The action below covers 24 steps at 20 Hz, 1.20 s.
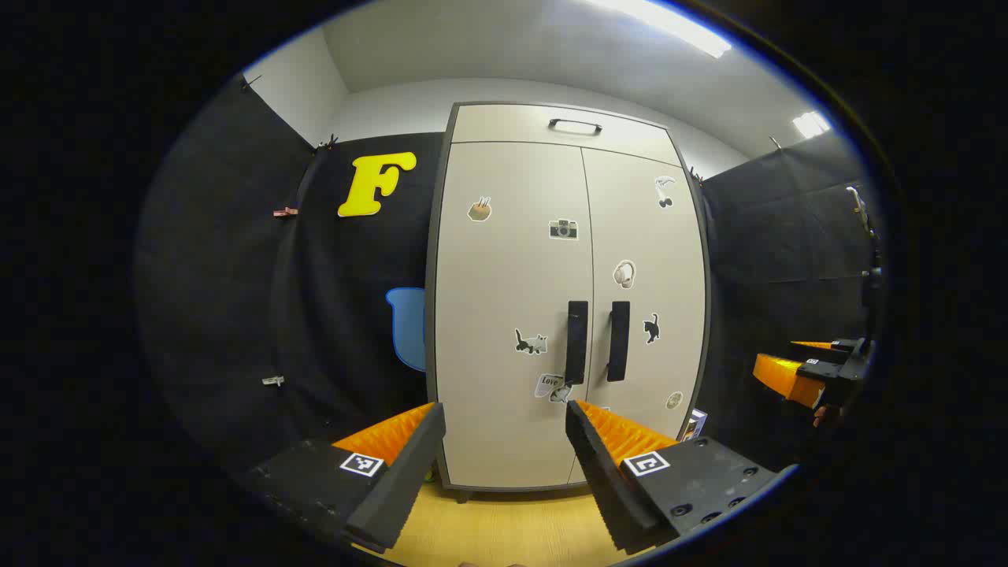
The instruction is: Open the right door of the double-door shoe cabinet with the right hand, and open the left door with the left hand.
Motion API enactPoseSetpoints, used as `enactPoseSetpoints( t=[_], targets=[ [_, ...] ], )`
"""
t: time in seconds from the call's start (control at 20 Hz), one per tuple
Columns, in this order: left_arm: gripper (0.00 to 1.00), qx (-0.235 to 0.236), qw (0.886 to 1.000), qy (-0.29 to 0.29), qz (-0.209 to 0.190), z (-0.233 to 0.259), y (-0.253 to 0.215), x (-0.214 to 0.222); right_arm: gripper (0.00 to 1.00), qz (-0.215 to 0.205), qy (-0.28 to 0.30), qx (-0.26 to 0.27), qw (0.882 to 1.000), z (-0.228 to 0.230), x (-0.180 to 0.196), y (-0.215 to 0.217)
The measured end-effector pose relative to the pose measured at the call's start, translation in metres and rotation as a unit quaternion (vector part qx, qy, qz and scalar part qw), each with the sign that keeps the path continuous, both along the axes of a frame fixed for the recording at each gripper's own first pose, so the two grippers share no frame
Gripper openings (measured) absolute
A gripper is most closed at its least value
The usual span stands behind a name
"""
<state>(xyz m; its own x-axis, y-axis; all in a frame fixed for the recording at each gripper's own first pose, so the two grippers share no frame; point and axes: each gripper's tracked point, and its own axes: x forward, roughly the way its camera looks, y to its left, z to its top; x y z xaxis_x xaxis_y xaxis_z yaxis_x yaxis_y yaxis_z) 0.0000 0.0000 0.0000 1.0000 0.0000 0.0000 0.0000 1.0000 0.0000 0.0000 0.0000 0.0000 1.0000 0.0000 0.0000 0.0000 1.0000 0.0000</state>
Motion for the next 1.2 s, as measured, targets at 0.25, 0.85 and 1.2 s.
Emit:
enactPoseSetpoints(
  t=[0.25,0.85,1.2],
  targets=[
    [0.95,-0.001,1.000,0.012,-0.005,-0.008,-0.006,0.002,0.98,0.006,0.018,0.010,1.000,-0.011,0.001,0.003],
    [0.95,0.001,1.000,0.018,-0.001,-0.016,-0.004,0.001,0.98,0.009,0.024,0.009,1.000,-0.016,-0.003,0.006],
    [0.95,-0.007,1.000,0.026,0.002,-0.021,-0.001,0.005,0.98,0.015,0.026,0.014,0.999,-0.010,0.008,0.016]
  ],
)
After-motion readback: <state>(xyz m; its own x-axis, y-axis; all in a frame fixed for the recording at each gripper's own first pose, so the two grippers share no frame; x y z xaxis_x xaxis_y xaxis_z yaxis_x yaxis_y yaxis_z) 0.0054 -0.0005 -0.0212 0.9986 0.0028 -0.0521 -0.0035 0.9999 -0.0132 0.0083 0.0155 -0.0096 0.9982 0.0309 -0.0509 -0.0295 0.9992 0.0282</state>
